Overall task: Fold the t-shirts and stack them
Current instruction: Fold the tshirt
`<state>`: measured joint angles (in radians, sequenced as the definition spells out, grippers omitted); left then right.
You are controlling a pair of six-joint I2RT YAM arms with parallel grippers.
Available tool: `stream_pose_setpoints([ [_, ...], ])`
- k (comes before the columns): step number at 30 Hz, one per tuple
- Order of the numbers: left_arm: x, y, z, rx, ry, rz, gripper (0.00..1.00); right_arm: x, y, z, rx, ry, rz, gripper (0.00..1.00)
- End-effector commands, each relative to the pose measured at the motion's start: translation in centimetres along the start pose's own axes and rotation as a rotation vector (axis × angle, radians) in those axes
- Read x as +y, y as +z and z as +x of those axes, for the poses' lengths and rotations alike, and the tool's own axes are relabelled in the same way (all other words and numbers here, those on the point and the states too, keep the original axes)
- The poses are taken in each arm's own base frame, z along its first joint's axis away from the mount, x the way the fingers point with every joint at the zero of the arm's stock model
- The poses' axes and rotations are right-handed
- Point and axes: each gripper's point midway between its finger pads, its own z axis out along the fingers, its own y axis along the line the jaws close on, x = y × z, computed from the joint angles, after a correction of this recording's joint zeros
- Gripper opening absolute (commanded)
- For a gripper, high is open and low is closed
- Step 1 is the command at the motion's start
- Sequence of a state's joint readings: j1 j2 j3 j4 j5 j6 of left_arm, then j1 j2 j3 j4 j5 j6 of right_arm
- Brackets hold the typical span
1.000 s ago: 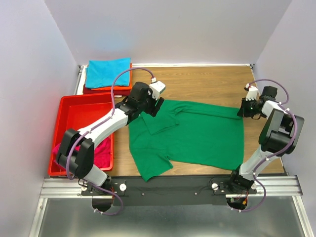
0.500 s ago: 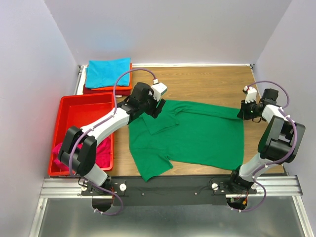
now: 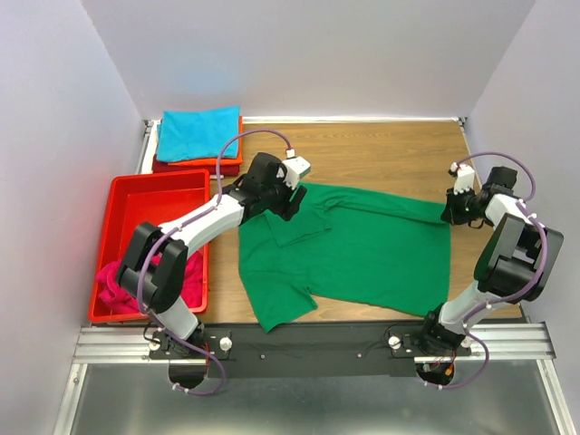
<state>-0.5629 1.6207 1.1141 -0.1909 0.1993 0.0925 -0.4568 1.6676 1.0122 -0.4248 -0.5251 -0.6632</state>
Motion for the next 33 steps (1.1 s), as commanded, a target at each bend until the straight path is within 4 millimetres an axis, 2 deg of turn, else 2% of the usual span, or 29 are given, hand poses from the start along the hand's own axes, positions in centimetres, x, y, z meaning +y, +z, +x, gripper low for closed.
stream_pose_setpoints([
  [1, -0.8, 0.2, -0.4, 0.002, 0.001, 0.041, 0.73, 0.8, -0.6, 0.8, 0.018, -0.021, -0.036, 0.01],
  [5, -2.3, 1.3, -1.0, -0.019, -0.024, 0.129, 0.73, 1.2, -0.5, 1.2, 0.029, -0.030, -0.064, 0.01],
  [8, -5.0, 2.3, -1.9, -0.021, -0.018, 0.204, 0.73, 1.3, -0.4, 1.2, 0.031, -0.029, -0.072, 0.01],
  [10, -5.5, 3.5, -2.6, -0.020, -0.007, 0.202, 0.73, 1.4, -0.4, 1.1, 0.026, -0.028, -0.076, 0.01],
  [15, -5.1, 6.4, -3.0, 0.032, 0.028, 0.120, 0.72, 1.5, -0.4, 1.1, 0.025, -0.027, -0.081, 0.01],
  [16, -5.3, 6.6, -3.8, 0.026, 0.035, 0.110, 0.71, 1.4, -0.4, 1.1, 0.024, -0.025, -0.081, 0.01],
  [17, -5.2, 7.5, -3.1, 0.053, 0.037, 0.103, 0.71, 1.5, -0.4, 1.0, 0.022, -0.027, -0.082, 0.01],
  [22, -4.9, 9.6, -3.0, 0.101, 0.069, 0.033, 0.66, 1.5, -0.5, 0.8, 0.018, -0.027, -0.081, 0.01],
  [23, -5.0, 10.2, -2.3, 0.122, 0.078, 0.024, 0.66, 1.4, -0.5, 0.8, 0.017, -0.029, -0.080, 0.01],
  [25, -5.0, 10.7, -1.9, 0.140, 0.086, 0.015, 0.66, 1.4, -0.5, 0.7, 0.016, -0.030, -0.079, 0.01],
  [27, -5.1, 11.3, -1.5, 0.156, 0.094, 0.012, 0.60, 1.4, -0.4, 0.9, 0.021, -0.027, -0.082, 0.01],
  [33, -5.2, 12.6, -0.9, 0.175, 0.107, 0.010, 0.52, 1.4, -0.4, 0.9, 0.023, -0.021, -0.082, 0.01],
])
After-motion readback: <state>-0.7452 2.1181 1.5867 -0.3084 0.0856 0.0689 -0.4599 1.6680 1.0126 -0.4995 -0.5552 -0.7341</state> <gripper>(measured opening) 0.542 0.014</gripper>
